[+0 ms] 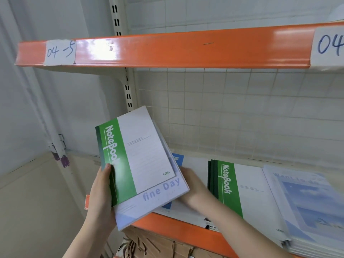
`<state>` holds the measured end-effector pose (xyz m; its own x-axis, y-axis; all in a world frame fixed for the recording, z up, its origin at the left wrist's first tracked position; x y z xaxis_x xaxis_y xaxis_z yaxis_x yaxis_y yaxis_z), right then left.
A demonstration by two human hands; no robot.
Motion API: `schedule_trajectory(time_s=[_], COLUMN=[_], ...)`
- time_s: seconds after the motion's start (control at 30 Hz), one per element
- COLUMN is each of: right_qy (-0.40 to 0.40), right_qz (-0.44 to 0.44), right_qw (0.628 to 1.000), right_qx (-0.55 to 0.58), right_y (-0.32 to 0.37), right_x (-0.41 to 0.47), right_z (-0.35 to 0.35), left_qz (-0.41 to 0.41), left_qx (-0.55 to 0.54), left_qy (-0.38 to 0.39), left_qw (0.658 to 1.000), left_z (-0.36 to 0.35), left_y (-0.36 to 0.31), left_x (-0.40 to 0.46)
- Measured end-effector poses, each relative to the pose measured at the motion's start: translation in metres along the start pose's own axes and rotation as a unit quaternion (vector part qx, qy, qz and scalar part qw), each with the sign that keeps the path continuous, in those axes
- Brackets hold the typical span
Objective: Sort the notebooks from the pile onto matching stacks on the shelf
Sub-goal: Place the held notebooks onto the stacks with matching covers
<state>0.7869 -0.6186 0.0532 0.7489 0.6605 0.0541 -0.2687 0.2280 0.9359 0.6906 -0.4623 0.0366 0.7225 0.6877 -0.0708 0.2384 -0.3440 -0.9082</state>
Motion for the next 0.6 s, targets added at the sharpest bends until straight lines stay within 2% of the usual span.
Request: schedule_trajectory(time_s=[0.07, 0.13, 0.17, 0.23, 0.3, 0.4, 0.5, 0.6], right_qy=[-0.047, -0.022, -0.018, -0.043, -0.120, -0.204, -0.265, -0.340], right_qz=[-0.032, -0.049, -0.049, -0.044, -0.041, -0.040, -0.053, -0.063], right_qw=[0.986, 0.963, 0.968, 0.990, 0.991, 0.976, 0.957, 0.936], right_qx=[0.154, 0.265, 0.246, 0.129, 0.030, 0.063, 0.104, 0.061], right_y=[-0.006, -0.009, -0.008, -0.010, -0.013, -0.027, -0.043, -0.050], right_x=[-0.004, -0.009, -0.012, -0.021, -0.031, -0.047, -0.064, -0.084], right_z=[0.032, 0.046, 0.050, 0.063, 0.088, 0.124, 0.154, 0.189], left_qz=[0.002, -0.005, -0.014, -0.027, -0.040, -0.049, -0.026, -0.016], left_qx=[0.024, 0.040, 0.044, 0.060, 0.088, 0.135, 0.146, 0.169], left_qy=[-0.016, 0.009, 0.035, 0.093, 0.145, 0.183, 0.180, 0.162], left_qw=[1.000, 0.999, 0.998, 0.993, 0.985, 0.972, 0.973, 0.972], left_z=[-0.003, -0.019, -0.031, -0.060, -0.088, -0.123, -0.143, -0.148], left_y=[0.000, 0.001, 0.001, 0.004, 0.009, 0.019, 0.036, 0.051], left_x=[-0.002, -0.003, -0.004, -0.008, -0.015, -0.024, -0.027, -0.022])
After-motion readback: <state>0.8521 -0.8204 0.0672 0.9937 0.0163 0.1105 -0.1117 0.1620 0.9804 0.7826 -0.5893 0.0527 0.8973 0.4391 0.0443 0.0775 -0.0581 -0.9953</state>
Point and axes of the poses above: each hand's wrist, its own x-axis towards the middle knuckle, its own z-axis out of the back of the hand, y = z × x, the point moved 10 cm from there along x, towards the middle knuckle, and after that the axes turned 2 degrees about x, right-handed, at the moved point
